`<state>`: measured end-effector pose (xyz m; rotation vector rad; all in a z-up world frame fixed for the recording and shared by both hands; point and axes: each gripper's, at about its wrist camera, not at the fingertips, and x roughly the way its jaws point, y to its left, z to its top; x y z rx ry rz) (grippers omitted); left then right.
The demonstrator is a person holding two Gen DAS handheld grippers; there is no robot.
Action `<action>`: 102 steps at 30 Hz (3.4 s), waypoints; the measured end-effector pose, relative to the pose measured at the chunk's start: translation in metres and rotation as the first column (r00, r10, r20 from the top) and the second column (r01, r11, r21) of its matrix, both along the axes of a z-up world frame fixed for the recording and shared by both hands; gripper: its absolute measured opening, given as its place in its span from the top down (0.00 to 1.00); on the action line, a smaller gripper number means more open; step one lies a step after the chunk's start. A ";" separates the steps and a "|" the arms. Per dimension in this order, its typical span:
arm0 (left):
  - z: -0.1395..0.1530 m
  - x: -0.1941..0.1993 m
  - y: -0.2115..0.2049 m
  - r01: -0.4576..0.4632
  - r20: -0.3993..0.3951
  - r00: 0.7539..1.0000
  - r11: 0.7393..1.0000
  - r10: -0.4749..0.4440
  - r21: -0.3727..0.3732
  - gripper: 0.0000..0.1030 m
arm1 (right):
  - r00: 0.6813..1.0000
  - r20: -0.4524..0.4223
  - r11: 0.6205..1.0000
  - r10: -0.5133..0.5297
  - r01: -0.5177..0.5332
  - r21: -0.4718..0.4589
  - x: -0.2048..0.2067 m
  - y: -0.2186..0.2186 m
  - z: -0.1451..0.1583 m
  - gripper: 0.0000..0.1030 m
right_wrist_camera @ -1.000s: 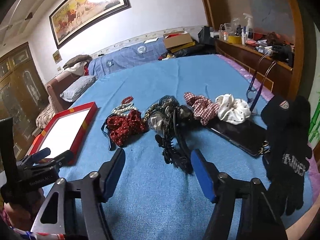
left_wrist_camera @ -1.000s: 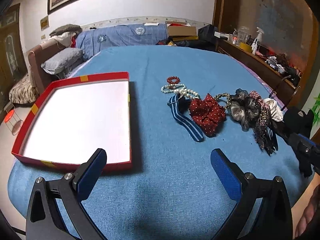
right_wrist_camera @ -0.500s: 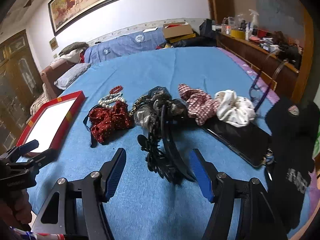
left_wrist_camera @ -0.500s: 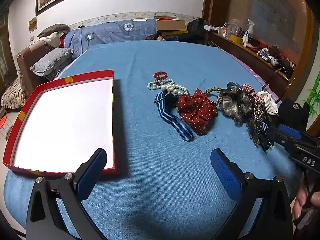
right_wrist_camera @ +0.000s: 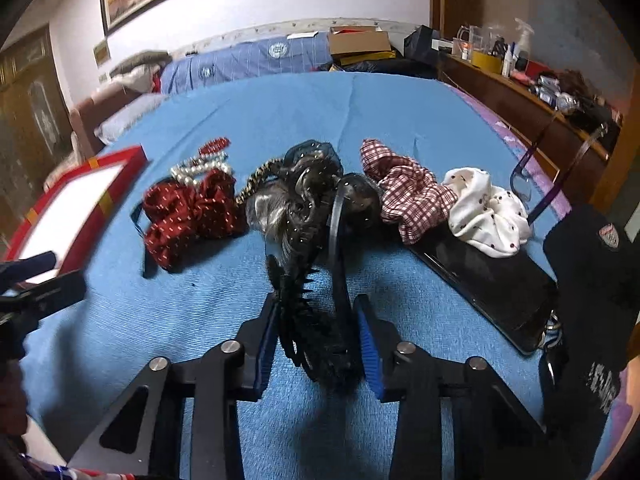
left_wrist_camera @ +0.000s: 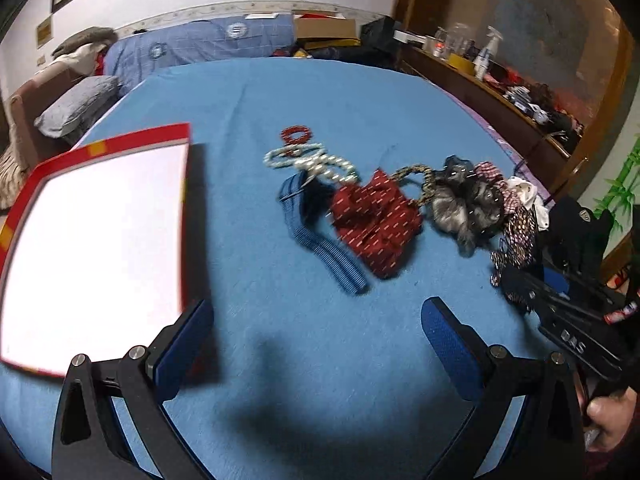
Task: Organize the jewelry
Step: 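Close the right tool on the black claw clip and lift it, then grasp the red polka-dot scrunchie with the left tool while the right tool holds the clip, then carry the scrunchie with the left tool while the right tool carries the clip to the tray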
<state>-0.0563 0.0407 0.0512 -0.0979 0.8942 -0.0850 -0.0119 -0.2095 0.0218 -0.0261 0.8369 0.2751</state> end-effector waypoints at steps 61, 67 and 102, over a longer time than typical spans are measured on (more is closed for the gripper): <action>0.023 -0.070 0.069 -0.118 0.216 0.969 0.993 0.120 -0.023 0.87 | 0.977 0.091 0.965 0.191 -0.204 0.163 -0.067 0.059 0.040 0.62; 0.026 -0.073 0.098 -0.170 0.229 0.958 0.985 0.173 -0.031 0.87 | 0.966 0.087 0.951 0.244 -0.256 0.172 -0.060 0.083 0.049 0.62; 0.043 0.012 0.240 -0.384 0.159 0.912 0.923 0.378 0.007 0.87 | 0.887 -0.034 0.863 0.461 -0.439 0.250 0.067 0.289 0.074 0.61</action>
